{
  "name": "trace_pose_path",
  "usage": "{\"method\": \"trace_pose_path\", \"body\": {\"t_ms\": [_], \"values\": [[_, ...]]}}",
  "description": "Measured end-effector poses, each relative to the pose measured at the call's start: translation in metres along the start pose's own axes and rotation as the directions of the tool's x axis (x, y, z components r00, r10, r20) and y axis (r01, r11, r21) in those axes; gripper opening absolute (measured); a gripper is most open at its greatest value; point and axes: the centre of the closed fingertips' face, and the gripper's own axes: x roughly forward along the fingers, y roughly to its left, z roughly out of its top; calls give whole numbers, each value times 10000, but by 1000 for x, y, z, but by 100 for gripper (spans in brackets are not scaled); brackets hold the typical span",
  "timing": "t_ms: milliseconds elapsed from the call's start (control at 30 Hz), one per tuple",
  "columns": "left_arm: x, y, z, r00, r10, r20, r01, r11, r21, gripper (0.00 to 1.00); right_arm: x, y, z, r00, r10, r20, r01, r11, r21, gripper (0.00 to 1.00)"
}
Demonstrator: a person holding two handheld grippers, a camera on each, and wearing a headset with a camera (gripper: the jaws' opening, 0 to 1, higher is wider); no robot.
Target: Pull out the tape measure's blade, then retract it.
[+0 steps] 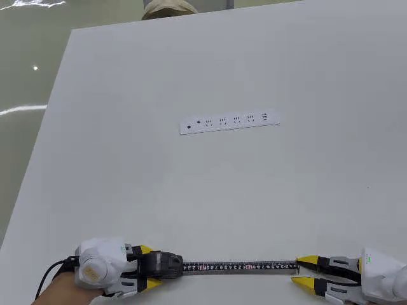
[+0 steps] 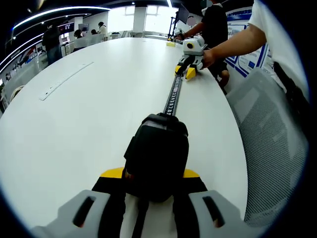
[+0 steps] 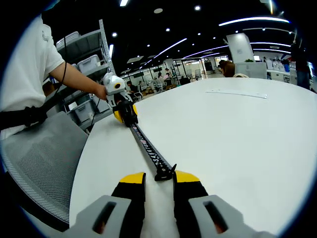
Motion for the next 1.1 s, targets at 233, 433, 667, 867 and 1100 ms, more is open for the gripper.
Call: {"method": "trace_pose_path", "body": {"t_ms": [233,433,667,867,1100], "values": [[-1,3,1,9998,213,15,-212,9987,-459,45,0,0,-2,10000,-72,-58,72,10000,25,22],[0,2,-1,9995,278,-115,-285,9970,-720,48,0,1,-2,9998,-175,-25,176,9996,205,24],[-3,3,0,9979,637,-80,-642,9915,-1129,53,2,2,0,9992,-390,23,389,9982,452,28],[-7,4,-5,9937,1119,-64,-1114,9798,-1659,57,2,3,0,9977,-664,-92,668,9966,475,31],[-14,12,-9,9736,2282,28,-2183,9349,-2797,64,4,5,2,9943,-1069,-39,1069,9917,707,35]]}}
